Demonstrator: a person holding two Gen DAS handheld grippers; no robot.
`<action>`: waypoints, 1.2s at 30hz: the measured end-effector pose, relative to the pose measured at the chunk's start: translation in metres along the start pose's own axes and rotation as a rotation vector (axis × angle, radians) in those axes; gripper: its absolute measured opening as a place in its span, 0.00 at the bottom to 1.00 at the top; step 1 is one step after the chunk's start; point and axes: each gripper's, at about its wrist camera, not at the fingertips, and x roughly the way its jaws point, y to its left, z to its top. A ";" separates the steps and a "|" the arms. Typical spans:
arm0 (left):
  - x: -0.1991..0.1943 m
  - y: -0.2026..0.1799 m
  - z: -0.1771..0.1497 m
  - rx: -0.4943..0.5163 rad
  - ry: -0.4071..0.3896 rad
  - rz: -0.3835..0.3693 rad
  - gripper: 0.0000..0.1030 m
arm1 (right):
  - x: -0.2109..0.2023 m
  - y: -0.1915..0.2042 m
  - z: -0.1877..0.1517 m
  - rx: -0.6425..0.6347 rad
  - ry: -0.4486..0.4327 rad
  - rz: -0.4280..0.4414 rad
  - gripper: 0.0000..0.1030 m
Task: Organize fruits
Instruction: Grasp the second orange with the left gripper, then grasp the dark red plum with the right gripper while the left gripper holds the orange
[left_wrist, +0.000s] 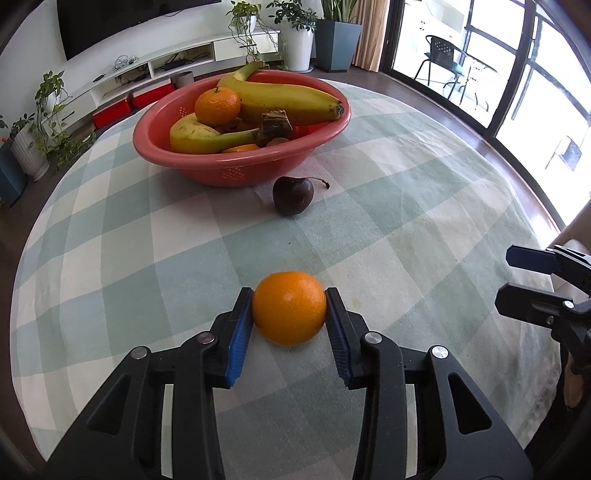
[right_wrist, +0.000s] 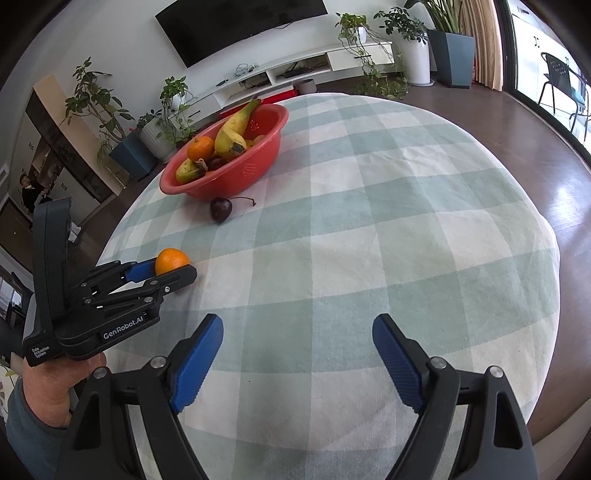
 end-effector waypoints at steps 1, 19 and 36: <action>-0.003 0.002 -0.004 -0.005 -0.001 -0.003 0.35 | 0.001 0.004 0.003 -0.011 -0.006 0.002 0.80; -0.033 0.051 -0.039 -0.149 -0.082 -0.074 0.35 | 0.083 0.080 0.074 -0.156 -0.083 0.027 0.63; -0.032 0.060 -0.042 -0.193 -0.083 -0.111 0.35 | 0.119 0.093 0.078 -0.175 -0.029 -0.052 0.40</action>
